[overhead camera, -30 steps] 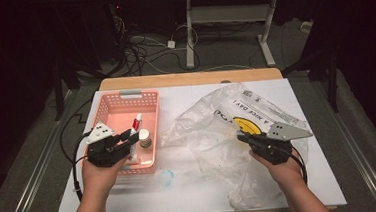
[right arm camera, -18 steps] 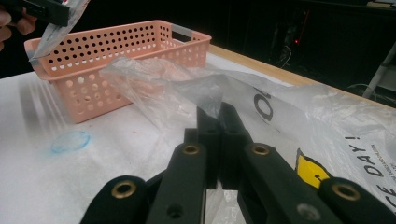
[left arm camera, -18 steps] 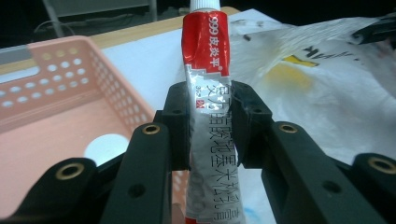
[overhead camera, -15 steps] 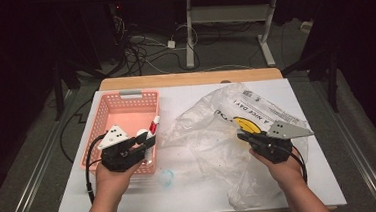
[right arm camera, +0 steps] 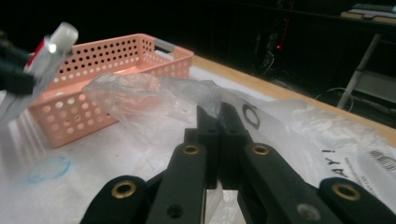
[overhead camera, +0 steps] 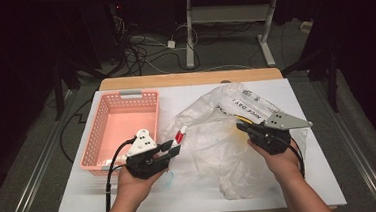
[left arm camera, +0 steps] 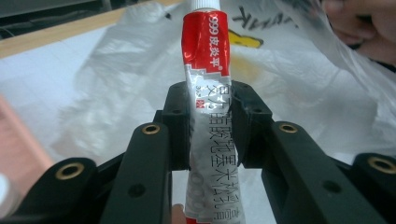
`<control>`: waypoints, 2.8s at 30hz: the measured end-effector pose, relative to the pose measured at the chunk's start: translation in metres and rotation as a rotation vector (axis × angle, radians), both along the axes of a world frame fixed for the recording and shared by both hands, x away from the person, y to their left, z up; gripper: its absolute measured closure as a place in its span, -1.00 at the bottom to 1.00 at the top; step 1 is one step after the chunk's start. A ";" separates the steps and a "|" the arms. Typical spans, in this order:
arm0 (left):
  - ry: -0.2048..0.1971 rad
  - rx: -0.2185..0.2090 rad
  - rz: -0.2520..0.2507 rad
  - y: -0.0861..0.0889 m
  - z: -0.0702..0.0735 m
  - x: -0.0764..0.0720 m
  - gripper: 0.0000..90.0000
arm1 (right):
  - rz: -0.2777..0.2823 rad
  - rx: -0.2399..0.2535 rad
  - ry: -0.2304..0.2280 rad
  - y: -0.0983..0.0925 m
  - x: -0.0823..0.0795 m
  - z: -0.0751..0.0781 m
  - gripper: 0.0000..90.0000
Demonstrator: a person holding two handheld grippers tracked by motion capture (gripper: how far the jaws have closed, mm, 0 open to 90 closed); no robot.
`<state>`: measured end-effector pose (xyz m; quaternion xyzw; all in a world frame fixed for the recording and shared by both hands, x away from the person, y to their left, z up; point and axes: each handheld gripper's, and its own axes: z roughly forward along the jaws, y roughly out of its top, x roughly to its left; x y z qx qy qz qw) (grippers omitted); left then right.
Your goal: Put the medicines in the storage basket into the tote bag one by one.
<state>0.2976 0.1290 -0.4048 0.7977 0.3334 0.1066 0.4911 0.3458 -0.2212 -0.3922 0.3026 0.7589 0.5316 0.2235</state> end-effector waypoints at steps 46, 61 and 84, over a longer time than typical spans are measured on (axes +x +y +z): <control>0.043 0.147 -0.028 -0.153 -0.067 0.086 0.52 | 0.006 0.072 -0.032 -0.010 0.006 -0.002 1.00; 0.087 0.122 -0.021 -0.160 -0.083 0.094 0.51 | 0.007 0.090 -0.019 -0.013 0.009 -0.004 1.00; 0.121 0.012 -0.109 -0.129 -0.072 0.067 -0.33 | 0.017 0.068 -0.023 -0.013 0.004 -0.003 1.00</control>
